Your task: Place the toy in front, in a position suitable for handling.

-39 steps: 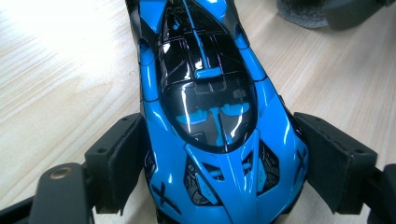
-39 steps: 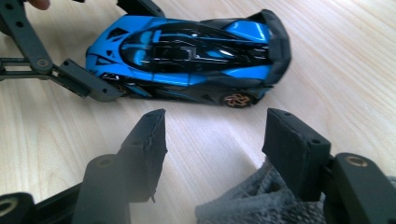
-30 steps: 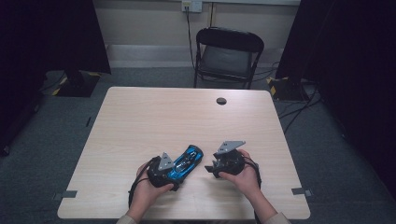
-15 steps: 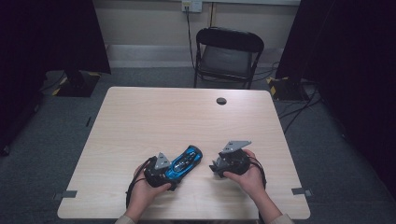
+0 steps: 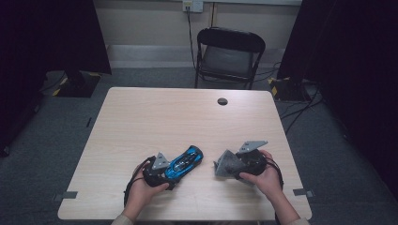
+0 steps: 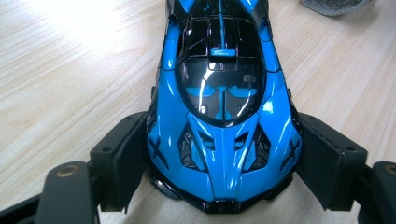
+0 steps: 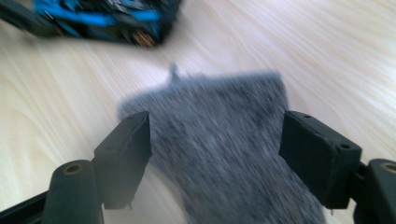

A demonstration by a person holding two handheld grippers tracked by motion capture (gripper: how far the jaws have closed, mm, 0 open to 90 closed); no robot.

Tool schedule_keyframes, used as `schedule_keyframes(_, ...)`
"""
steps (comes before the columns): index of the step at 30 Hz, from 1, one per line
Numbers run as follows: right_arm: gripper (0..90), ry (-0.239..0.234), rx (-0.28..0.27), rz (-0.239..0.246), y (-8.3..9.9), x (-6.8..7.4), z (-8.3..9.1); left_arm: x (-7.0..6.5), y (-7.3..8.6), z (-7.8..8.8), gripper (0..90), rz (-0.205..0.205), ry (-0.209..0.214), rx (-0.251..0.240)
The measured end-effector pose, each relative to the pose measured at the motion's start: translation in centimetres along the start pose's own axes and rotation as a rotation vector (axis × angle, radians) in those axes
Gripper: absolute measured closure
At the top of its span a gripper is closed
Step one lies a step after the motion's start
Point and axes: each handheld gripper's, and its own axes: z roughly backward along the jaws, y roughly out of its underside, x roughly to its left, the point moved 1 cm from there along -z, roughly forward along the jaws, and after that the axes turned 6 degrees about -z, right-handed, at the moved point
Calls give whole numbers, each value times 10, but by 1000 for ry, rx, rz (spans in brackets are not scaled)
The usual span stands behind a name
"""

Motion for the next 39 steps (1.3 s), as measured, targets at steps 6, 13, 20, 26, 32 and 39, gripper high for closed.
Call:
schedule_keyframes(6, 271, 26, 21, -32, 15, -6, -14, 2, 2, 2, 164, 15, -10, 10)
schedule_keyframes(13, 541, 77, 11, -20, 20, -8, -20, 1, 5, 5, 154, -33, 8, 22)
schedule_keyframes(20, 684, 125, 33, -34, 16, -8, -19, 2, 7, 9, 156, -28, 20, 28)
schedule_keyframes(26, 695, 102, -4, -37, -3, -3, -8, 4, 11, 14, 154, -27, 24, 32)
schedule_keyframes(32, 695, 89, -18, -22, -20, -1, -3, 3, 14, 17, 154, -37, 20, 37)
schedule_keyframes(39, 699, 61, -30, -50, -31, -2, -2, 4, 17, 18, 146, -35, 13, 19)
